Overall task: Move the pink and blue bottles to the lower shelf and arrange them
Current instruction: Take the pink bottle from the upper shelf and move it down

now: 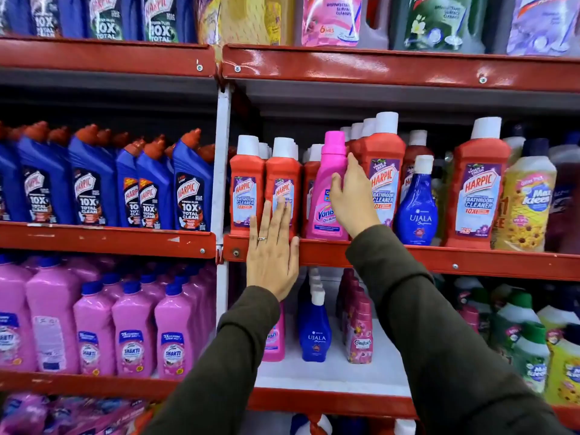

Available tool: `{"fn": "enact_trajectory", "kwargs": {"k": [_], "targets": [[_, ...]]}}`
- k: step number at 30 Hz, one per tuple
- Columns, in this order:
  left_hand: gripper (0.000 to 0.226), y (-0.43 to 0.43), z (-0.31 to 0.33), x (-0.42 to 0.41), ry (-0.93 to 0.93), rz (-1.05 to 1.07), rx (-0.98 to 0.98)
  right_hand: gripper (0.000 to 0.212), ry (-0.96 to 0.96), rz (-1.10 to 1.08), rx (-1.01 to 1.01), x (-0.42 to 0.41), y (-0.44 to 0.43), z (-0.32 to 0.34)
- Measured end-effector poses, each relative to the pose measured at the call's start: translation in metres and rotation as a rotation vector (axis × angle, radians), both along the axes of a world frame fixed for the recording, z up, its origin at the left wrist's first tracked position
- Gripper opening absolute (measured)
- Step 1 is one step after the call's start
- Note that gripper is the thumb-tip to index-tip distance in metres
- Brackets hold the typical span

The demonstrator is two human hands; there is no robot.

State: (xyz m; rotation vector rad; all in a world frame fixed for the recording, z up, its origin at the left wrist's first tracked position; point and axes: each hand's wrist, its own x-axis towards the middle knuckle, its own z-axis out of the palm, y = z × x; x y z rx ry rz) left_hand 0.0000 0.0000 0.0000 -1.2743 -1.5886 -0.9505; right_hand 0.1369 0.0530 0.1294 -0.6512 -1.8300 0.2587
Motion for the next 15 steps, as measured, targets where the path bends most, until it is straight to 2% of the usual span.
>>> {"fn": "enact_trajectory", "kwargs": {"k": [8, 15], "targets": [[0.060, 0.003, -0.005, -0.008, 0.044, 0.053, -0.029, 0.051, -0.036, -0.070, -0.076, -0.007, 0.002, 0.008], [0.061, 0.002, -0.005, -0.006, 0.053, 0.082, -0.017, 0.050, -0.022, 0.109, -0.219, 0.001, 0.000, 0.019]]}}
